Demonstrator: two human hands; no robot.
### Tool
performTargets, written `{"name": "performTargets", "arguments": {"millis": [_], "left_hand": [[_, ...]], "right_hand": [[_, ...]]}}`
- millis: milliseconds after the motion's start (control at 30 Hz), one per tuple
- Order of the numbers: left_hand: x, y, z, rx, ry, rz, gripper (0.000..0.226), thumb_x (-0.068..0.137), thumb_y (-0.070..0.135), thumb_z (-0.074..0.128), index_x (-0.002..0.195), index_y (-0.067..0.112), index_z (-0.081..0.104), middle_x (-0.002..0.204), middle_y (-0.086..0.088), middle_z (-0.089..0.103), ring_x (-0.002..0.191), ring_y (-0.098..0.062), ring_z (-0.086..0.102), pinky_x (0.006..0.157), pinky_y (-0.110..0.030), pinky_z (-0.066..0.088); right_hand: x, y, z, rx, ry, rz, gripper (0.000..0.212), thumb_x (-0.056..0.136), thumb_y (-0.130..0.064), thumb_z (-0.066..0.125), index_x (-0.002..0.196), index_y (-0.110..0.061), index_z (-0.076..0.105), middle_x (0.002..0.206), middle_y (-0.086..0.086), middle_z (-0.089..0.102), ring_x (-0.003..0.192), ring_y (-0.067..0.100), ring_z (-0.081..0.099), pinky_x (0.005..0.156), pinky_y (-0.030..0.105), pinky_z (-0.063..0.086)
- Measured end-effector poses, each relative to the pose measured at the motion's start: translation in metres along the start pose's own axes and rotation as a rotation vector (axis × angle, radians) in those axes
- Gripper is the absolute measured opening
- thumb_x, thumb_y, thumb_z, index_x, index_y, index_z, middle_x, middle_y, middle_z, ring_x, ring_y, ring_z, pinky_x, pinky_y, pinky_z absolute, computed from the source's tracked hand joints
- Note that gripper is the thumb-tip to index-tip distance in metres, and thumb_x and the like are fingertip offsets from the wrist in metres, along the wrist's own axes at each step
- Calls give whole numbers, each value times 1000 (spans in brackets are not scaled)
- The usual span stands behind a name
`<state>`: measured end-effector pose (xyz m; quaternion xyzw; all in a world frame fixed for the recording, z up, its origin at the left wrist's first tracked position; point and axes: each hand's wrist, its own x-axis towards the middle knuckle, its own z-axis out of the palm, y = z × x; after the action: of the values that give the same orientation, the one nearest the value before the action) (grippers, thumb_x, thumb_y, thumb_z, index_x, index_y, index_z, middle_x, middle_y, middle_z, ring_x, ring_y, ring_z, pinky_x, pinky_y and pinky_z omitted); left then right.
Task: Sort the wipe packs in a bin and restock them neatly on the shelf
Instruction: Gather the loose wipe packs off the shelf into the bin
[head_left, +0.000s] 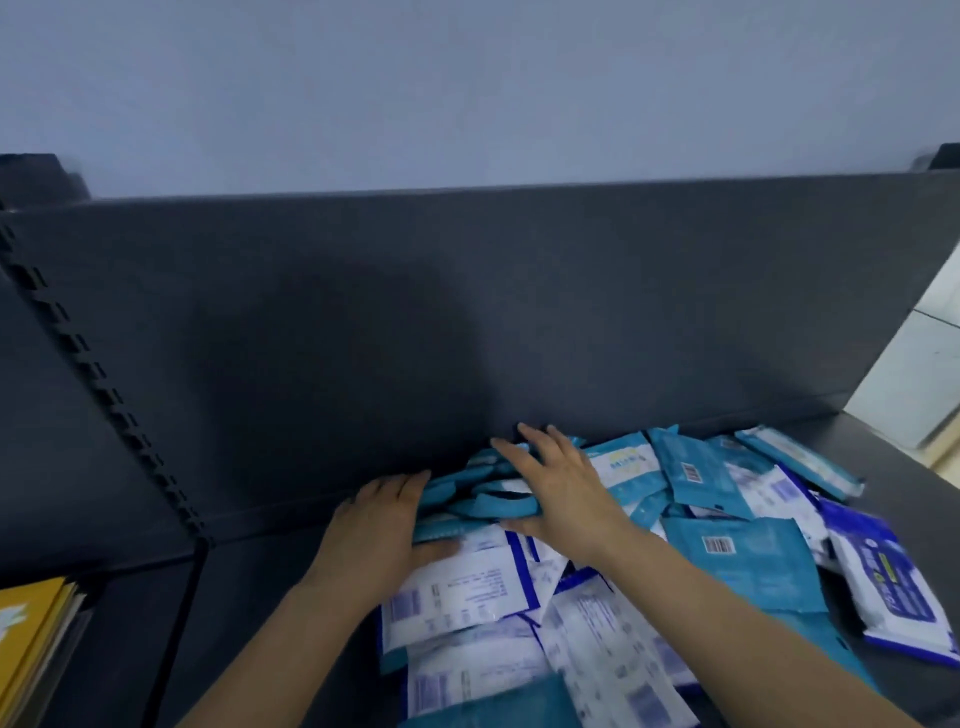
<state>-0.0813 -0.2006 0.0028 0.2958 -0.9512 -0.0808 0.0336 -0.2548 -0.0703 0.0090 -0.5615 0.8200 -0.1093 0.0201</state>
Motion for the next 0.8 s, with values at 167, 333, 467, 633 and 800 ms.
{"name": "performTargets", "arguments": {"millis": [167,333,467,633,800], "left_hand": [[6,-6,8,-169,60,17,69,87,61,48,147,33,27,143,10,41,124,-12,39,98,-26,37],[-4,-3,4,-221,171,27,53,91,52,49,140,33,40,130,11,54,113,-7,47,88,-23,43],[-21,5,-9,-248,313,-12,42,93,35,56,133,23,52,121,-1,62,108,-14,52,83,-28,48],[-54,18,-39,-171,501,-121,43,91,38,56,132,25,54,116,1,63,105,-15,54,77,-25,44],[-110,43,-56,-161,665,-274,34,87,33,63,119,22,63,103,1,70,92,-19,62,68,-29,45]], "right_hand": [[8,8,14,70,115,-29,66,82,-36,68,141,-25,39,133,1,47,123,24,41,105,37,36],[1,11,16,115,203,-37,53,84,-30,68,133,-25,50,128,-4,52,116,20,46,91,32,45],[-11,15,6,233,283,-73,46,83,-27,71,126,-21,58,126,-3,57,115,21,51,90,35,49],[-28,14,-28,472,467,-110,37,81,-24,72,116,-15,65,114,-9,61,103,13,56,91,20,40],[-63,7,-53,749,482,-207,30,81,-18,72,106,-31,59,101,-16,59,93,7,57,86,18,45]]}}
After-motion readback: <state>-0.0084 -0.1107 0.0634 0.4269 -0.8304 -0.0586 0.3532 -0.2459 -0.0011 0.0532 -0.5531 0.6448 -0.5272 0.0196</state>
